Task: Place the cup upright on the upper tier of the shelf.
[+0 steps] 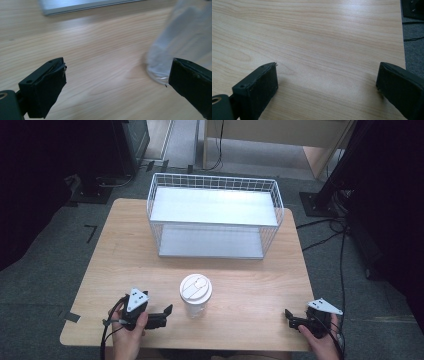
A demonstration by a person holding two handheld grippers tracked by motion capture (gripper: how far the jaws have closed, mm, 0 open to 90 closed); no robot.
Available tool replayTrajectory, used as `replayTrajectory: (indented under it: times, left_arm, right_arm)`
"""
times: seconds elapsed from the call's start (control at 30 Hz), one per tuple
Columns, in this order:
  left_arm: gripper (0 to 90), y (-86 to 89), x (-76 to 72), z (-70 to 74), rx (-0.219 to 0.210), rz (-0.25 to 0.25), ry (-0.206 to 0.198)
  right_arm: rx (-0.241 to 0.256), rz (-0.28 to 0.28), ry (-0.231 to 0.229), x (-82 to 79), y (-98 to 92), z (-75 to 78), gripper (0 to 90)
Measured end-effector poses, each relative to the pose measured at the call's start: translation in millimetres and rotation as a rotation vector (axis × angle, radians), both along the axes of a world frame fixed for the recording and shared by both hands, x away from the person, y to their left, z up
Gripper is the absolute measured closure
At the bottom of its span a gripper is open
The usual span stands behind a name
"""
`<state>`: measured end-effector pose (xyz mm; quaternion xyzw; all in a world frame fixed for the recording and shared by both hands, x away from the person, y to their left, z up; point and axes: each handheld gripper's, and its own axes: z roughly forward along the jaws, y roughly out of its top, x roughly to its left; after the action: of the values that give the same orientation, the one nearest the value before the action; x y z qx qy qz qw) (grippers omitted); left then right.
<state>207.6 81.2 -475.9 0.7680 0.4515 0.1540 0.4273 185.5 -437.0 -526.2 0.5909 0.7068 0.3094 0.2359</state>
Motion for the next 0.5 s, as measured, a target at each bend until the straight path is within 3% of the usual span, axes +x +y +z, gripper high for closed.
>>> replayTrajectory:
  times: [0.1,0.3,0.5]
  left_arm:
    - [1.8,-15.6,-5.5,3.9,-0.004,-0.052,-0.004]
    - [1.8,-30.1,-10.5,8.1,-0.007,-0.095,-0.027]
    - [1.8,-52.2,-11.2,9.5,0.019,-0.134,-0.005]
  right_arm:
    - [0.0,0.0,0.0,0.0,0.0,0.0,3.7]
    - [0.001,0.0,-0.001,0.0,0.0,0.0,3.8]
    - [-0.002,0.001,0.0,-0.5,-0.1,0.0,4.0]
